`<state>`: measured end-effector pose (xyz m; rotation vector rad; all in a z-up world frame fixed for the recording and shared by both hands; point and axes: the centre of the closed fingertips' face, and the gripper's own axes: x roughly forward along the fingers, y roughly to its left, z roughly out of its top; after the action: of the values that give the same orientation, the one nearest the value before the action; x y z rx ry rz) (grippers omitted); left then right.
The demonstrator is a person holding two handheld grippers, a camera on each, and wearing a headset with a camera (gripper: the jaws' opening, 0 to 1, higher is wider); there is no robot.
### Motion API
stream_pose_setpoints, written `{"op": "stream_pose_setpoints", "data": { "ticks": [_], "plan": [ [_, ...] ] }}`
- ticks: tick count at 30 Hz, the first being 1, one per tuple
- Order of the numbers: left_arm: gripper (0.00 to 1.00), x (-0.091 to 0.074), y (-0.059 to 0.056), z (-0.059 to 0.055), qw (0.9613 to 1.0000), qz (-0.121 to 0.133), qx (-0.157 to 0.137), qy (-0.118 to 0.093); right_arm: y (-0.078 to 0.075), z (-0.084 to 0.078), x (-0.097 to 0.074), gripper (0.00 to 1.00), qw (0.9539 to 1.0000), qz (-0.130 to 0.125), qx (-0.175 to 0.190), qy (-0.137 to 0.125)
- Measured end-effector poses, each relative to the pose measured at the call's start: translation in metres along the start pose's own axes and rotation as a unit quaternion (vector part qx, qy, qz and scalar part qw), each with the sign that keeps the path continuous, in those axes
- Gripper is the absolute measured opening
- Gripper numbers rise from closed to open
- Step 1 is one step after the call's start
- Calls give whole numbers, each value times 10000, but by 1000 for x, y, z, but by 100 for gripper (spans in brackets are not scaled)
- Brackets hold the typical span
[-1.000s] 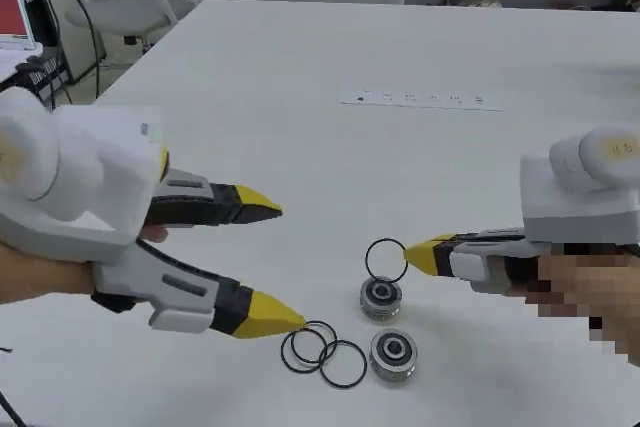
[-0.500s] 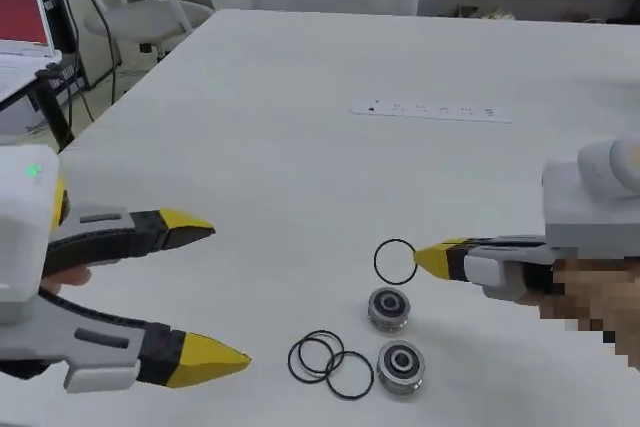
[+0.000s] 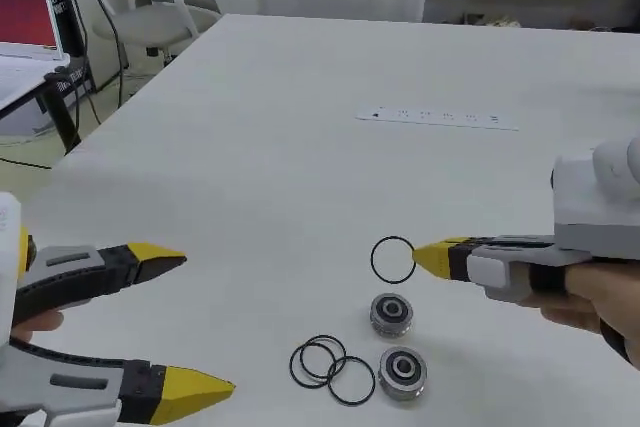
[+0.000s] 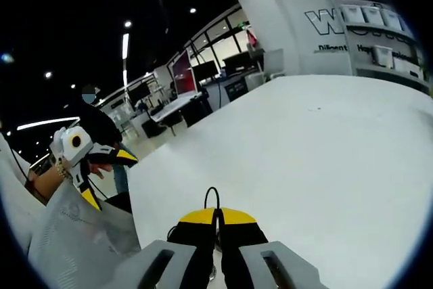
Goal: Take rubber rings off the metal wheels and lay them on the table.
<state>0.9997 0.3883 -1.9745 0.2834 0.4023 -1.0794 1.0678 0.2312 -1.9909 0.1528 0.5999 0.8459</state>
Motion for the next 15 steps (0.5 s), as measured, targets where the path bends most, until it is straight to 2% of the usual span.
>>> {"op": "stream_pose_setpoints", "data": {
  "ticks": [6, 15],
  "plan": [
    [73, -2, 0, -3, 9999, 65, -84, 10, 10, 3, 1, 0, 9999, 141, -69, -5],
    [73, -4, 2, -7, 9996, 169, -217, -61, 29, -3, 9, 0, 9989, 362, -258, 169]
  ]
}}
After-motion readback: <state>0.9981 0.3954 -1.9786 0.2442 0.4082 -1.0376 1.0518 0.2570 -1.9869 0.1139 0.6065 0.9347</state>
